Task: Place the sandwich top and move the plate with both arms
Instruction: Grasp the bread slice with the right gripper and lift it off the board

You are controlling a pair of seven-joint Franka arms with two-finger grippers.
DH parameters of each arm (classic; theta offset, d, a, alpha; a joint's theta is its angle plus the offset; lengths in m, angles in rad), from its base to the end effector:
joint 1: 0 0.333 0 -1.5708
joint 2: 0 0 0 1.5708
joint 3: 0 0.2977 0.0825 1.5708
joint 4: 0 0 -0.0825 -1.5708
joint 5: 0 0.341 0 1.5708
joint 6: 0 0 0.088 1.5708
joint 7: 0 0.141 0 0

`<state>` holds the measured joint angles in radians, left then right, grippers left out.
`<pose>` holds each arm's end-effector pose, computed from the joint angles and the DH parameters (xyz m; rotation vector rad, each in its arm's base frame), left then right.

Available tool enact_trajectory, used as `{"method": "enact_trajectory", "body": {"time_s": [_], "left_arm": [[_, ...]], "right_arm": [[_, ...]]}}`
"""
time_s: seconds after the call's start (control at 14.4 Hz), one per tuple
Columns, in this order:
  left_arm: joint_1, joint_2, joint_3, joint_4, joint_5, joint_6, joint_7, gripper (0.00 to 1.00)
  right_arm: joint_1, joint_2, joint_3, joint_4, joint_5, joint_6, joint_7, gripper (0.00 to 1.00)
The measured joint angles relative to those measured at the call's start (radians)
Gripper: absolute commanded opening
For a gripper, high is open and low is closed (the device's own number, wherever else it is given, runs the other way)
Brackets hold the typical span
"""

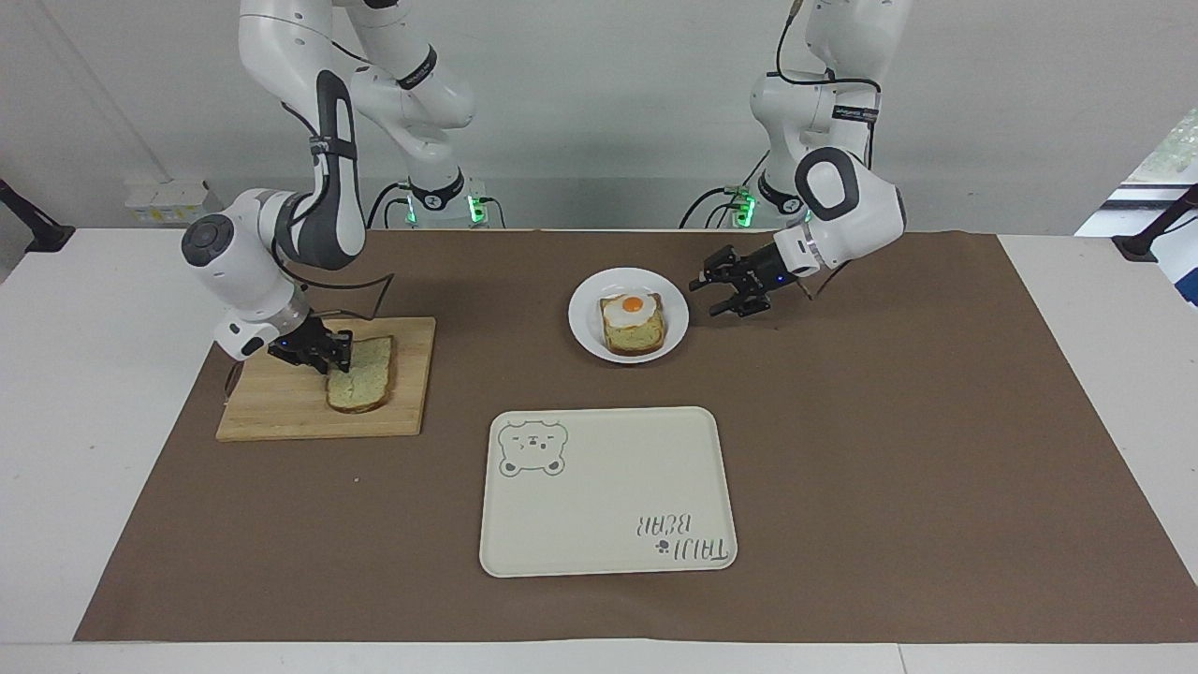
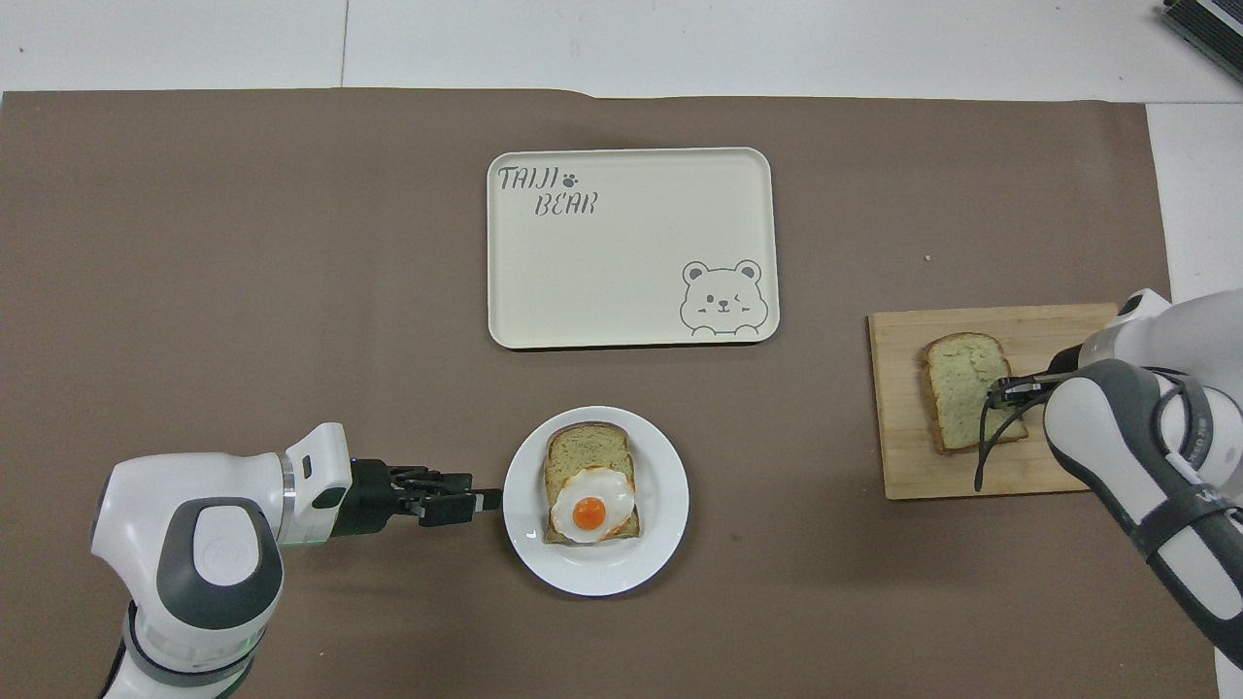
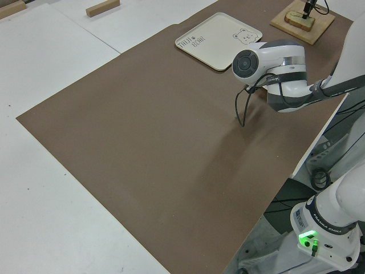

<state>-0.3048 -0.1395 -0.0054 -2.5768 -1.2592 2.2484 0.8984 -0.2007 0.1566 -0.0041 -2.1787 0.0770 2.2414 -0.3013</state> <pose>0.3773 -0.1755 0.3023 2.2394 -0.2981 0.1235 0.4959 -0.0986 0.2892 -3.0595 -0.0701 0.1171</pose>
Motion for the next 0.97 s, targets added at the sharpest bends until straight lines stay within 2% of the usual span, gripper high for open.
{"method": "enact_trajectory", "body": {"time_s": [0.35,0.69,0.97], "left_arm": [[-0.018,0.017,0.0,-0.021,-0.096,0.048,0.0,0.71],[-0.018,0.017,0.005,-0.042,-0.12,0.105,-0.01,0.71],[-0.024,0.017,0.005,-0.052,-0.13,0.168,-0.05,0.71]], "right_arm": [[-0.001,0.0,-0.002,0.007,0.002,-0.013,0.0,0.0],[-0.002,-0.002,-0.004,0.122,0.047,-0.174,0.0,0.0],[0.001,-0.007,0.002,0.177,0.094,-0.239,0.0,0.0]]}}
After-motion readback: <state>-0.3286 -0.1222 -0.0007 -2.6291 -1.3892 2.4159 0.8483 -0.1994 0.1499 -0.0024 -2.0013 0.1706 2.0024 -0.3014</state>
